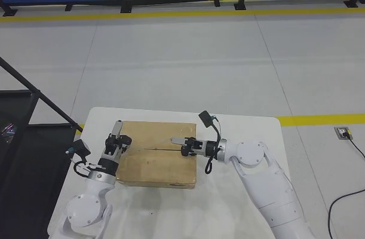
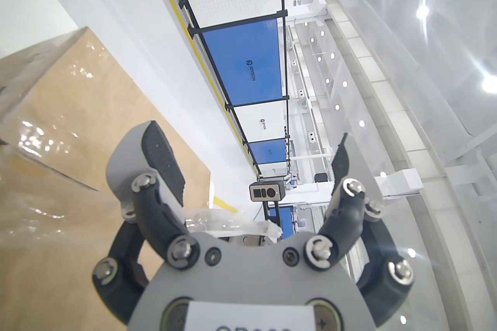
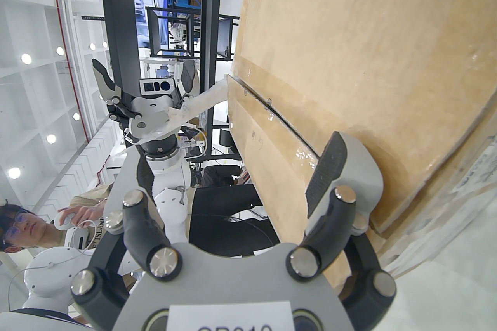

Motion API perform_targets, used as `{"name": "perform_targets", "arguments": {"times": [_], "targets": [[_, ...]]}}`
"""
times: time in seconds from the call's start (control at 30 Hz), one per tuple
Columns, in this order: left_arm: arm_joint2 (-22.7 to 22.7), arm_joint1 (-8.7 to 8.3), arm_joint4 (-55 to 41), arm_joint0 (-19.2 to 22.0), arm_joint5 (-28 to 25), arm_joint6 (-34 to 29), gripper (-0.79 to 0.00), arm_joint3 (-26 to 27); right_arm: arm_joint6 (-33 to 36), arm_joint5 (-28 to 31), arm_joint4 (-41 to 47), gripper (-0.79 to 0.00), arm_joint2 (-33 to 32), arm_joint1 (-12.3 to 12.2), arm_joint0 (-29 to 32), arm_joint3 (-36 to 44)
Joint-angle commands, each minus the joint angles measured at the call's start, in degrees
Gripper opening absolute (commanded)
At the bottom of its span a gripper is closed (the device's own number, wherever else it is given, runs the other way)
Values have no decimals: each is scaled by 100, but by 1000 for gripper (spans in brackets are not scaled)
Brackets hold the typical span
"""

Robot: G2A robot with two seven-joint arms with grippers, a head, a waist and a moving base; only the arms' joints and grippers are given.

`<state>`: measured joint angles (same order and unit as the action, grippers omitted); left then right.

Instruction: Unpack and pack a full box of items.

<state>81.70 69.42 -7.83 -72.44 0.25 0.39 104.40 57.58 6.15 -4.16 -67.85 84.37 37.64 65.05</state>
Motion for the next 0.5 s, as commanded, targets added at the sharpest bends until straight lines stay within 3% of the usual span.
{"name": "perform_targets", "arguments": {"times": [0.0,0.33,0.47], "targets": [[-33,10,18,14,2,-7,0,-15,0,0,0,0,0,0,0,0],[-71,50,86,29,3,-69,0,-59,-79,26,-47,0,60,-8,122,194],[-68,63,102,40,13,-95,0,-76,-523,131,-97,0,48,-28,329,500]]}}
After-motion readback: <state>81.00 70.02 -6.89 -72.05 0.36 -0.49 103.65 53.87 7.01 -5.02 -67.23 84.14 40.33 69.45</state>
